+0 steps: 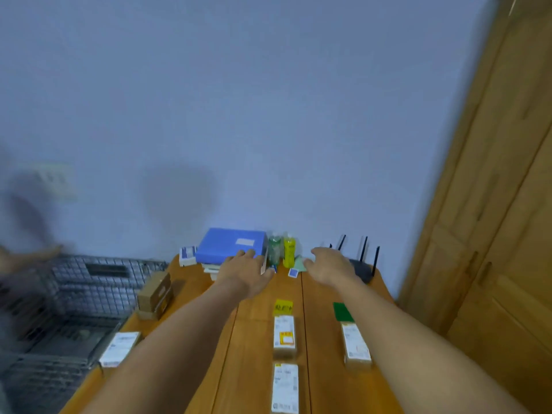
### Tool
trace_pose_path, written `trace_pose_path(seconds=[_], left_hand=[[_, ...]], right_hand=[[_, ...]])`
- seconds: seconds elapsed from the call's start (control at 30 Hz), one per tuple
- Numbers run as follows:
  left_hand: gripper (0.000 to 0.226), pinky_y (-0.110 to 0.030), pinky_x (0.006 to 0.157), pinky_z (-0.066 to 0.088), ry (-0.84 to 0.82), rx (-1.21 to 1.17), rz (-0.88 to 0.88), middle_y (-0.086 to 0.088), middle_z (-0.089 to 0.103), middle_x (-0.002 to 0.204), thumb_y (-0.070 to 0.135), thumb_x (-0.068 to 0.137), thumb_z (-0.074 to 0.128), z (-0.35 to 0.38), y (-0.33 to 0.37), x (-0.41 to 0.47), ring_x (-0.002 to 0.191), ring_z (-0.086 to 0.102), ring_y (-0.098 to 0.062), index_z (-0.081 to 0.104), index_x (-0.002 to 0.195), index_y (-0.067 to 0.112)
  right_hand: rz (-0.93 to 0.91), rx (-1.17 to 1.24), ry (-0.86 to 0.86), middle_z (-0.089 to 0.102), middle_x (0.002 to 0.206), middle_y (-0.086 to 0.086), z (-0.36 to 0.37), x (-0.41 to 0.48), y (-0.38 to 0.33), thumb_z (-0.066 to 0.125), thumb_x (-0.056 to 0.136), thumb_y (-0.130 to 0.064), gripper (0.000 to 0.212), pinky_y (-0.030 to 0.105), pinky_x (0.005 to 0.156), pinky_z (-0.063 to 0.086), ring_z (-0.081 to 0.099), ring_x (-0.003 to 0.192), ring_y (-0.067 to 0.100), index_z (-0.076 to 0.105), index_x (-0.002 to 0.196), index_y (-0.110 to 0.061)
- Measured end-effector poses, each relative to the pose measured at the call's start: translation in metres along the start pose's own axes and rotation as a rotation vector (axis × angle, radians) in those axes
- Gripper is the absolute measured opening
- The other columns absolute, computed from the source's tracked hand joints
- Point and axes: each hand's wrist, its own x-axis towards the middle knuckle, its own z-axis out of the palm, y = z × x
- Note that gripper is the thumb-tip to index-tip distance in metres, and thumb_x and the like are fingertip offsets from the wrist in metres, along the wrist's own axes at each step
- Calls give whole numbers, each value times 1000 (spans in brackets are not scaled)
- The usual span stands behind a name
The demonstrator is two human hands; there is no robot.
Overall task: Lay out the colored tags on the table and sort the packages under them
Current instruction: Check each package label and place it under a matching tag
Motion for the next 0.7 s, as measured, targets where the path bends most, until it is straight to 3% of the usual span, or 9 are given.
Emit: trace_pose_path(seconds=[0.17, 0.7], left_hand=[[60, -44, 107, 41, 112, 28, 35, -5, 46, 149, 56, 102, 30, -51, -26, -9, 135, 42, -26, 46, 145, 18], [60, -40, 94, 47, 178, 21, -71, -2, 54, 140, 58, 100, 30, -84, -183, -58, 125, 52, -24, 47, 144, 21]], right_hand=[[4, 145, 11, 37, 159, 4, -40, 2, -40, 41, 100, -50, 62, 43, 114, 37, 36, 144, 30, 35, 155, -21], [-63, -36, 79, 42, 155, 4, -25, -9, -177, 44, 97, -44, 61, 40, 106, 40, 39, 140, 30, 35, 154, -22]])
